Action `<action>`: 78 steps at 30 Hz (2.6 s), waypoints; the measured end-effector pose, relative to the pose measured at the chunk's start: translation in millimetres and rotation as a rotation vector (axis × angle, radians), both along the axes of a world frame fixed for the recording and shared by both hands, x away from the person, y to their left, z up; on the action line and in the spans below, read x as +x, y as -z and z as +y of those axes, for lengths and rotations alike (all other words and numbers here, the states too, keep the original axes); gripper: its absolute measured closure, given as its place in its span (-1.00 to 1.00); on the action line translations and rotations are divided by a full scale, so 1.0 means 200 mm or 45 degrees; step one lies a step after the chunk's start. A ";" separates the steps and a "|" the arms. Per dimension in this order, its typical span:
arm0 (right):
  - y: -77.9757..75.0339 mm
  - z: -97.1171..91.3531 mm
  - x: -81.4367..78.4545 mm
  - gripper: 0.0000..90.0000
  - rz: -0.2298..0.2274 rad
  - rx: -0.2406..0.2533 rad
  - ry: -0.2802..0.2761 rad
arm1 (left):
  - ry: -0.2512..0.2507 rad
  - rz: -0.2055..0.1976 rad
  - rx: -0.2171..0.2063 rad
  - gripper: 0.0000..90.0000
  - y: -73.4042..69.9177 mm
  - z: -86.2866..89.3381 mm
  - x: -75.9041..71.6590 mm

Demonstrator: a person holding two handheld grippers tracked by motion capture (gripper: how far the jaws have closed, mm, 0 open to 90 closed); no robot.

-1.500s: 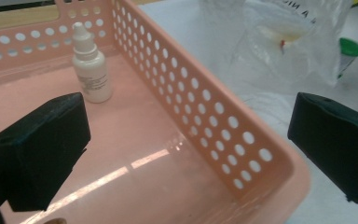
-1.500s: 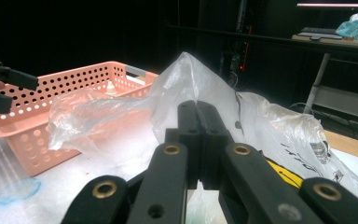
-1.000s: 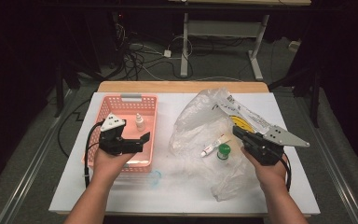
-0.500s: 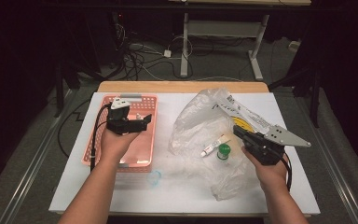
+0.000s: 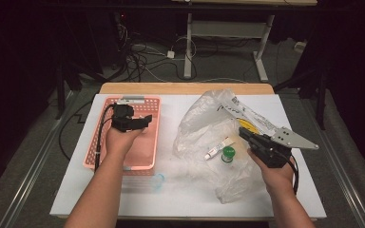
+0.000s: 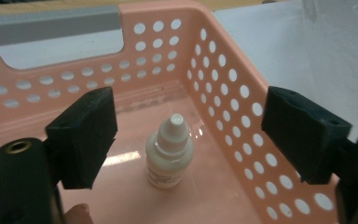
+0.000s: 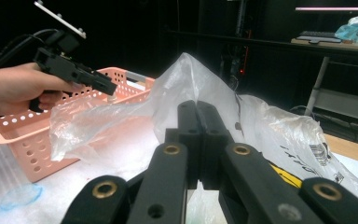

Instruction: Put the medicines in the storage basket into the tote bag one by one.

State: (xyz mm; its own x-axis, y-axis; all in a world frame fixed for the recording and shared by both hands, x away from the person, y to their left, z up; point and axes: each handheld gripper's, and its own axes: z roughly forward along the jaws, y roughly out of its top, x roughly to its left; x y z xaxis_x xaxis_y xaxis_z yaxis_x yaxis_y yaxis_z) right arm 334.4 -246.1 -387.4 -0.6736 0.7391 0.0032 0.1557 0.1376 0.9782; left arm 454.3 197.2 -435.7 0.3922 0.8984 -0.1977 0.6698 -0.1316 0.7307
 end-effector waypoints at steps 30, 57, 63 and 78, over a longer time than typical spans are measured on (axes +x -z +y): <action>0.01 0.00 0.00 1.00 0.010 -0.005 -0.005 | 0.053 0.183 0.201 0.28 0.09 -0.03 0.08; 0.01 0.02 0.00 1.00 0.007 -0.014 -0.008 | 0.072 -0.012 0.106 0.28 -0.13 0.02 -0.20; 0.01 0.02 0.00 1.00 0.005 -0.013 -0.009 | 0.101 -0.065 0.074 0.29 -0.12 -0.01 -0.31; 0.01 0.02 0.00 1.00 0.008 -0.019 -0.012 | 0.128 -0.195 0.037 0.28 -0.16 -0.01 -0.54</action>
